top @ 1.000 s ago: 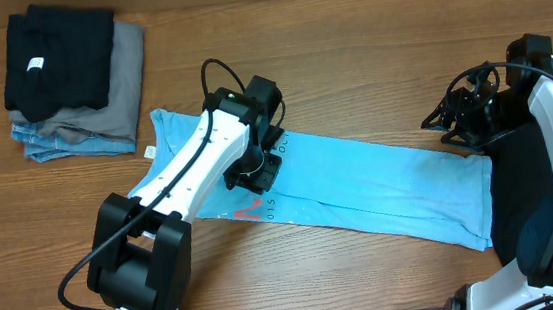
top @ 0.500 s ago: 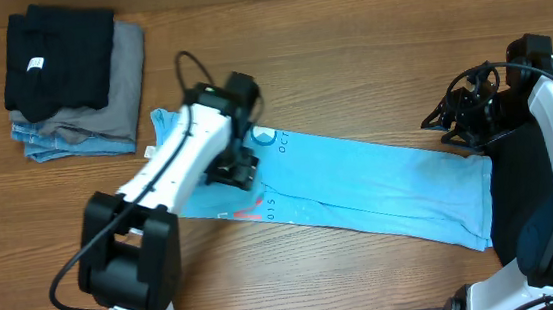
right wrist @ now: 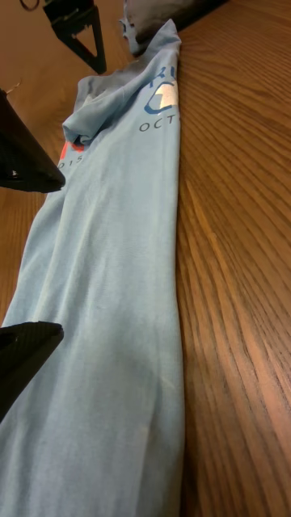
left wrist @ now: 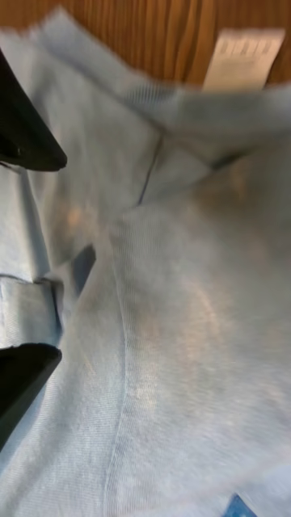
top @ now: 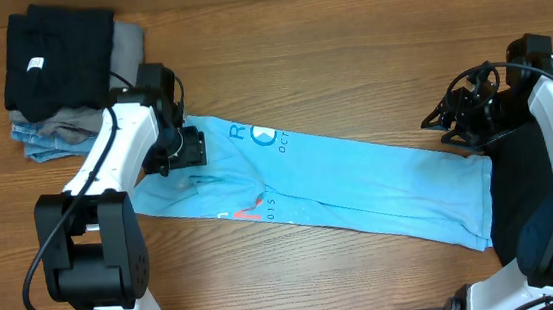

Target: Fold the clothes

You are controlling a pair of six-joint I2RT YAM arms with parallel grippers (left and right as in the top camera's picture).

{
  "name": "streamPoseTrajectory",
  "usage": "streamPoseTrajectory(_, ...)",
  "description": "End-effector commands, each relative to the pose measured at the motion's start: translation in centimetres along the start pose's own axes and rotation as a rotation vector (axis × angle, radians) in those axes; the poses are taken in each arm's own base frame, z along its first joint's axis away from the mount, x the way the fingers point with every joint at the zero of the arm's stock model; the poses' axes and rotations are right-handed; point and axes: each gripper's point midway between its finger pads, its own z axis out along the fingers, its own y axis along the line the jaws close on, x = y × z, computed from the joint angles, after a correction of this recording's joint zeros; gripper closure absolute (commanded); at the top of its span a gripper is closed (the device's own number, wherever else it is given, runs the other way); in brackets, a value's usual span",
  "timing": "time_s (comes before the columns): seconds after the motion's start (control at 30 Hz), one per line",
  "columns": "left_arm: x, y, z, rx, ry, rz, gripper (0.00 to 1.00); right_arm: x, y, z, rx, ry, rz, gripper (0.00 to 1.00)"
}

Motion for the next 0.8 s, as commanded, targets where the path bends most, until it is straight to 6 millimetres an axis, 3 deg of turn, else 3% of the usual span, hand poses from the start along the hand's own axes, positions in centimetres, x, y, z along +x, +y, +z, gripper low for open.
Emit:
streamPoseTrajectory(0.0,1.5,-0.8,1.7,0.056,0.045,-0.030,0.34,-0.1,0.9,-0.7,-0.017,-0.027,-0.031,0.45)
streamPoseTrajectory(0.13,2.0,-0.6,2.7,0.053,0.047,-0.045,0.55,-0.1,0.9,-0.7,-0.017,-0.027,-0.031,0.45)
streamPoseTrajectory(0.33,2.2,0.9,2.9,-0.020,0.050,-0.051,0.96,-0.1,0.9,-0.7,-0.017,-0.027,-0.032,0.44)
streamPoseTrajectory(0.53,2.2,3.1,2.3,-0.058,0.061,-0.111,0.96,-0.1,0.9,-0.7,-0.017,-0.027,-0.031,0.45)
streamPoseTrajectory(0.67,0.8,4.8,0.6,-0.053,0.034,-0.166,0.95,-0.1,0.9,-0.7,-0.017,-0.027,-0.031,0.45)
streamPoseTrajectory(0.77,-2.0,6.1,-2.8,-0.043,-0.037,-0.192,0.67,-0.1,0.9,-0.7,-0.017,-0.027,-0.031,0.44)
